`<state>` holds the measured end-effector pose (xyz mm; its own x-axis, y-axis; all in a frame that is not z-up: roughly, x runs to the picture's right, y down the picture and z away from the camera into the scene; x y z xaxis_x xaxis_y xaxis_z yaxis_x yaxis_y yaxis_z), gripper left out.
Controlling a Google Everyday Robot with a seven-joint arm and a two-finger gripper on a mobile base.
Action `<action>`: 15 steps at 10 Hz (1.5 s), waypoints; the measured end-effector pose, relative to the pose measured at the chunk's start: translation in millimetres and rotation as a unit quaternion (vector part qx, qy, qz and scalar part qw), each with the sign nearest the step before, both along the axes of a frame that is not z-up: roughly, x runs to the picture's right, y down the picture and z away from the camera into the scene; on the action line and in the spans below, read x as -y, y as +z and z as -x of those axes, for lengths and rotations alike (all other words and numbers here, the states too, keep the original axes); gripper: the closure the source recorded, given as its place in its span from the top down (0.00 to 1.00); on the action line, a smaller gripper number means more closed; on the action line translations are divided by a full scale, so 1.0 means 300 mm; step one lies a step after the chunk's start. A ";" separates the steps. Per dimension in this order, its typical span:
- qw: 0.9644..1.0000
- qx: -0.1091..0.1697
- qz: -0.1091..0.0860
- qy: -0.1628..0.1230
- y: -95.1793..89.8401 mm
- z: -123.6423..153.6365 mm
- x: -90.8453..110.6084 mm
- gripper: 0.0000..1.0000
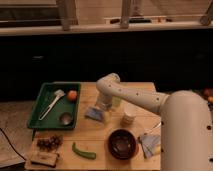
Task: Place sponge in table surface
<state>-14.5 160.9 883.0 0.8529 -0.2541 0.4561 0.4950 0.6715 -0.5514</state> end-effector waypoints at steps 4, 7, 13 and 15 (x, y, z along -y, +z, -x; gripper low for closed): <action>1.000 -0.005 -0.002 0.008 0.034 0.010 -0.012 0.69; 1.000 0.000 0.002 0.013 0.052 0.025 -0.021 0.38; 1.000 -0.001 0.003 0.011 0.044 0.021 -0.012 0.00; 1.000 -0.001 0.007 0.013 0.054 0.014 -0.011 0.00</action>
<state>-18.7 164.3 899.2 0.8604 -0.2251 0.4573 0.4757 0.6768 -0.5619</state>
